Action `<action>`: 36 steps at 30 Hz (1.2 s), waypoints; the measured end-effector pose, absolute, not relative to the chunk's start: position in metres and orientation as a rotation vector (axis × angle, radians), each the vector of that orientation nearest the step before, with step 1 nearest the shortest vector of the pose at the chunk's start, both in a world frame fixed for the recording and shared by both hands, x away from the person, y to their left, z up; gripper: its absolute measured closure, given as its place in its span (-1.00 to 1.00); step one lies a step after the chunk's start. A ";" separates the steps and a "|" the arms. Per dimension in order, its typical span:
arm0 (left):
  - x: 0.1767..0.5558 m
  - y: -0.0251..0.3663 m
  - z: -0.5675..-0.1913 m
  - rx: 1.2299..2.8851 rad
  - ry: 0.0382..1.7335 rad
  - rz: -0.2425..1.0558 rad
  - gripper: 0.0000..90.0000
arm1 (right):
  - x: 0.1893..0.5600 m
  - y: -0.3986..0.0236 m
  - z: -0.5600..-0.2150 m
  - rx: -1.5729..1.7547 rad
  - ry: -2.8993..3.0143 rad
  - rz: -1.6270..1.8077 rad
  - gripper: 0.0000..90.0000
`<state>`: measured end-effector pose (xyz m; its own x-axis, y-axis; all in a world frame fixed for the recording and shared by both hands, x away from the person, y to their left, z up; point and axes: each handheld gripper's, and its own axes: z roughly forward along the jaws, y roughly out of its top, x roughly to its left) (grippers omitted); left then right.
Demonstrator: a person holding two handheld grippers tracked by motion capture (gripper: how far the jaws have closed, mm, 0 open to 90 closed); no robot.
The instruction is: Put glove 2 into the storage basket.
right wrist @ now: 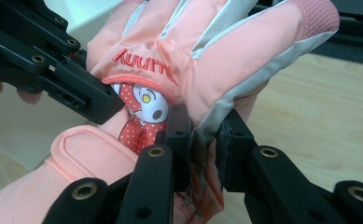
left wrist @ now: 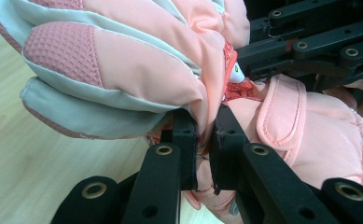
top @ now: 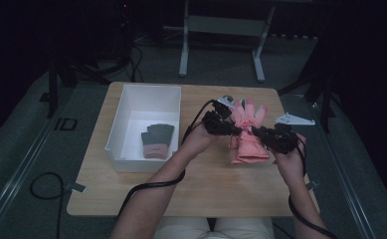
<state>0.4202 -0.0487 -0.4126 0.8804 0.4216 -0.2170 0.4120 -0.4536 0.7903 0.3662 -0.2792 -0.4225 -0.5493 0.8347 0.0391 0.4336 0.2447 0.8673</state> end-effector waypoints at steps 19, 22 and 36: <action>0.420 0.024 -0.345 2.092 0.582 0.114 0.83 | 0.374 -0.217 -0.362 1.028 2.081 1.347 0.71; 0.419 0.039 -0.336 2.087 0.591 0.139 0.83 | 0.377 -0.204 -0.354 1.002 2.088 1.359 0.71; 0.406 0.120 -0.300 2.084 0.663 0.241 0.83 | 0.387 -0.124 -0.322 0.892 2.119 1.423 0.71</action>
<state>0.4058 0.1203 -0.3000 0.8367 0.5421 -0.0787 0.3647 -0.4441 0.8184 0.3872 -0.1242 -0.3219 -0.6986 0.7155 -0.0015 0.2695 0.2651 0.9258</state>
